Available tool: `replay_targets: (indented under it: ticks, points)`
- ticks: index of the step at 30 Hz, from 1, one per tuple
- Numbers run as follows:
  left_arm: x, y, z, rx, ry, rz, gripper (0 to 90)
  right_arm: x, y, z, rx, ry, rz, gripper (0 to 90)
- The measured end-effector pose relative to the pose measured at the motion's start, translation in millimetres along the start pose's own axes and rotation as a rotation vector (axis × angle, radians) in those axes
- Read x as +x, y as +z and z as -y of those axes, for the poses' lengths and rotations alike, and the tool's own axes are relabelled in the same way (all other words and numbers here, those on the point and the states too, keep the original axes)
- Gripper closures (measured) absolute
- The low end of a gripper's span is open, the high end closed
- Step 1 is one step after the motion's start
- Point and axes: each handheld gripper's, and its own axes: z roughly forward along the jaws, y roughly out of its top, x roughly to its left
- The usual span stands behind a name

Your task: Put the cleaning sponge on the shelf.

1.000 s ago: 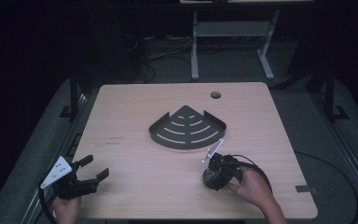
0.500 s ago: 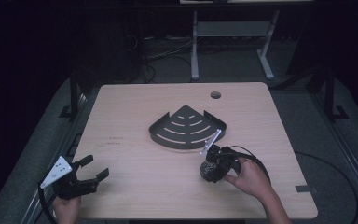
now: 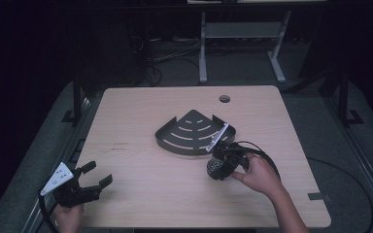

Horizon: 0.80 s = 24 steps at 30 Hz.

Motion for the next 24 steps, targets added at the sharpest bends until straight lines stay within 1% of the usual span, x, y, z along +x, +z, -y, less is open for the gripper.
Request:
replay_targets:
  ticks: [5, 11, 13, 24]
  points:
    - [-0.3, 0.4, 0.0, 0.001, 0.000, 0.000, 13.3, -4.4, -6.5, -7.7, -0.004, -0.002, 0.006, 32.8]
    - [0.2, 0.0, 0.1, 0.001, -0.003, -0.002, 13.3, -9.0, -10.4, -16.2, 0.001, -0.010, 0.013, 32.8]
    - [0.4, -0.2, 0.2, 0.002, -0.005, -0.003, 13.3, -11.2, -11.7, -19.0, -0.003, -0.008, 0.009, 32.8]
    - [0.8, -0.4, 0.3, -0.001, -0.009, -0.001, 13.3, -20.7, -13.0, -33.9, 0.004, -0.008, 0.002, 32.7]
